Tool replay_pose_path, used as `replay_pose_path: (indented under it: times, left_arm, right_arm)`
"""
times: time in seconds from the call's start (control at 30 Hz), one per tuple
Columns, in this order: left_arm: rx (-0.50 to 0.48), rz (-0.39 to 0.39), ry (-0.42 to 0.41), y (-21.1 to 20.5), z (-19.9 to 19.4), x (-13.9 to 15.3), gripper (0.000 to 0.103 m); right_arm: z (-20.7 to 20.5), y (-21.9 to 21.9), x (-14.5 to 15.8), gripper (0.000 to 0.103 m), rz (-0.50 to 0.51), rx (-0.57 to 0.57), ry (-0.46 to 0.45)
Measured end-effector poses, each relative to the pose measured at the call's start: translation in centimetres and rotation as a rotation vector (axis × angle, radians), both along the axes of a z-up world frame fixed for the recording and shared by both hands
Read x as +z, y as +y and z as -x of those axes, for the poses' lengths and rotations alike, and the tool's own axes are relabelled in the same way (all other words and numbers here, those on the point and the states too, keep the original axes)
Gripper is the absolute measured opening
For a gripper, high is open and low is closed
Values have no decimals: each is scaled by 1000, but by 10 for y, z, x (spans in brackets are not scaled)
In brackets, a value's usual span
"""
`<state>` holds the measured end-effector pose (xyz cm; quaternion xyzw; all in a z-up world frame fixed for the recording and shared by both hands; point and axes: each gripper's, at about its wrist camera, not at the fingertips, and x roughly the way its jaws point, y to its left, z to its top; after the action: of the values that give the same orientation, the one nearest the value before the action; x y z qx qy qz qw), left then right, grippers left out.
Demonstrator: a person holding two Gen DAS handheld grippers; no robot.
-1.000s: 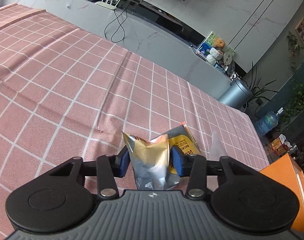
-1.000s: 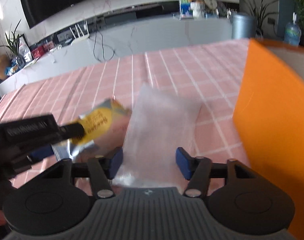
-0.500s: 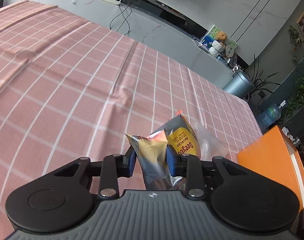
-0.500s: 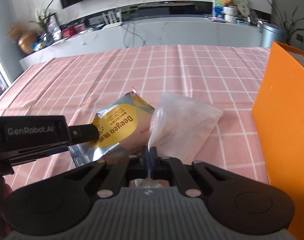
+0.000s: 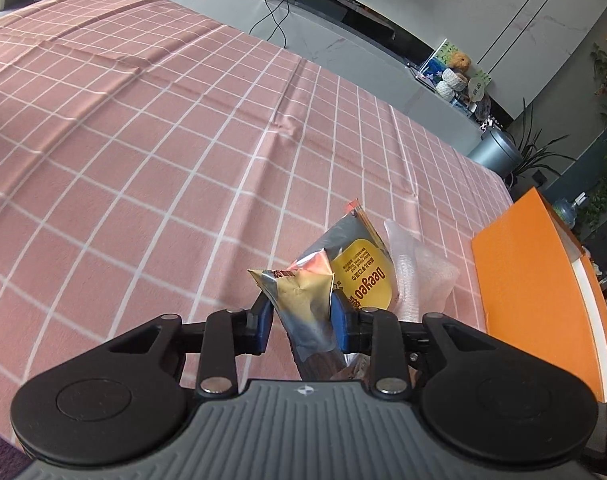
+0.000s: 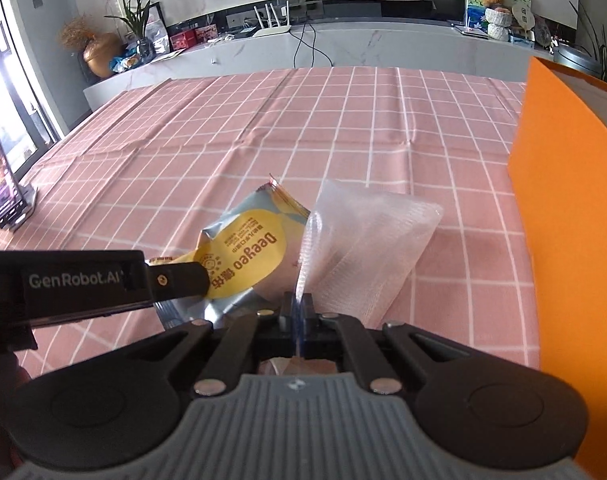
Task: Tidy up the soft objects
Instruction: 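Grasp the Deegeo foil bag with the left tool while the right tool grasps the bubble-wrap pouch, then lift the foil bag with the left tool while the right tool regrips the bubble-wrap pouch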
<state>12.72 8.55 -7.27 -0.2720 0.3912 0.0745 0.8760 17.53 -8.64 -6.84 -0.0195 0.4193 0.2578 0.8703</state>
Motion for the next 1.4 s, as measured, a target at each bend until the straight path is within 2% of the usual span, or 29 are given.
replay_pose_path:
  times: [0.1,0.23,0.37,0.47,0.53,0.63,0.73,0.83,0.93,1.0,1.07,1.13,1.17,1.23,1.3,1.4]
  left_arm:
    - [9,-11,7,-3,12,1,34]
    - [31,34,19,-11,26,0,34]
    - [27,55,28,-16,35,0,36]
    - [35,25,28,-17,41,2,50]
    - [28,-24,1,-19,47,9,69]
    - [11,-100,-55,-23,54,21,78]
    - [-76,-185,-126,-30,54,33,84]
    - [-264,-268,-186,-40,49,39,85]
    - [-365,-316,-169,-43,39,34,88]
    - [-406,-306,-161,-41,33,29,88]
    - [-448,-329,-163,-43,31,24,88]
    - [-519,-395,-171,-51,30,22,88]
    - [-561,-430,-171,-56,29,20,88]
    - [-650,-488,-162,-62,25,16,88]
    - [-712,-508,-140,-64,18,10,88]
    - [-719,-506,-115,-63,8,2,88]
  right_arm:
    - [13,-9,0,0,8,1,4]
    - [25,-14,0,0,-7,1,22]
    - [36,-17,7,0,10,3,-16]
    - [42,-23,11,0,25,-1,-44]
    - [47,-28,12,0,29,-5,-52]
    - [53,-35,13,0,25,-17,-55]
    - [55,-42,17,0,10,-27,-63]
    - [56,-47,18,0,16,-27,-70]
    - [53,-53,13,0,12,-35,-51]
    - [52,-53,10,0,16,-39,-39]
    - [51,-53,8,6,16,-36,-34]
    - [51,-53,9,11,18,-40,-43]
    - [50,-53,9,22,21,-42,-48]
    - [49,-53,10,35,30,-51,-64]
    - [46,-52,9,36,34,-55,-61]
    - [39,-54,4,46,27,-71,-40]
